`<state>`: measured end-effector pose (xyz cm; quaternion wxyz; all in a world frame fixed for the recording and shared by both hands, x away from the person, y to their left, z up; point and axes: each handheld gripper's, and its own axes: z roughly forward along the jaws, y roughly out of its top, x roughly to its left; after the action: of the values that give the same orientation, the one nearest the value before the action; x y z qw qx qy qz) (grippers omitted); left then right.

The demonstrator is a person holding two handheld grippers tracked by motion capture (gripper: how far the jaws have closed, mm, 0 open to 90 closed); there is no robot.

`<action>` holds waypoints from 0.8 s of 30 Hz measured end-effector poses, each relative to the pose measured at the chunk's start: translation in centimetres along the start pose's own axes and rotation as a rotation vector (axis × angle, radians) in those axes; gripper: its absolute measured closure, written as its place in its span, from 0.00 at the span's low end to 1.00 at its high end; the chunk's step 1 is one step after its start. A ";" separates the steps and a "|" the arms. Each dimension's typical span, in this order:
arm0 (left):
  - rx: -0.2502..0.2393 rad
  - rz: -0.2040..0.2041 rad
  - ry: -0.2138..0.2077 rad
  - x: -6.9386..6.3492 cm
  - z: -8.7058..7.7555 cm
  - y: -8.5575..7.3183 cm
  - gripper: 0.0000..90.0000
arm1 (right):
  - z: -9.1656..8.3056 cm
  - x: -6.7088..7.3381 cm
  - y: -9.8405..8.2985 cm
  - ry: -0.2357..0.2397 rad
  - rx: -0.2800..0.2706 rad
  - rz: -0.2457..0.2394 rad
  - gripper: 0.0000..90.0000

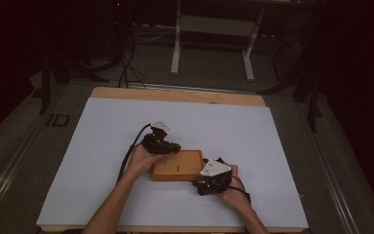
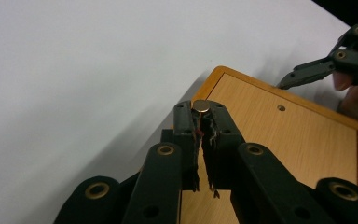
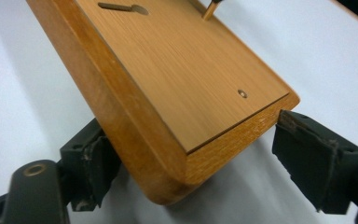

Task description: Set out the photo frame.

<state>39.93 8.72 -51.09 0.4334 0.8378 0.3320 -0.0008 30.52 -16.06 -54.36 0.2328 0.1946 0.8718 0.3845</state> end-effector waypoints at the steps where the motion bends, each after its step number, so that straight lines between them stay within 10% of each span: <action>1: -0.002 0.003 0.002 0.0 0.0 0.0 0.94 | -0.1 0.0 0.0 -0.001 -0.009 0.001 0.21; 19: 0.004 -0.016 -0.016 0.4 -0.3 -0.2 0.93 | -0.9 0.1 0.4 -0.038 -0.063 -0.034 0.35; 24: 0.008 -0.008 0.020 0.4 -0.6 -0.2 0.81 | -1.4 -0.9 0.5 -0.027 -0.102 0.031 0.49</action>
<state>39.97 9.49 -50.96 0.4265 0.8384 0.3395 0.0046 30.56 -16.99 -52.94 0.2481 0.2010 0.8448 0.4294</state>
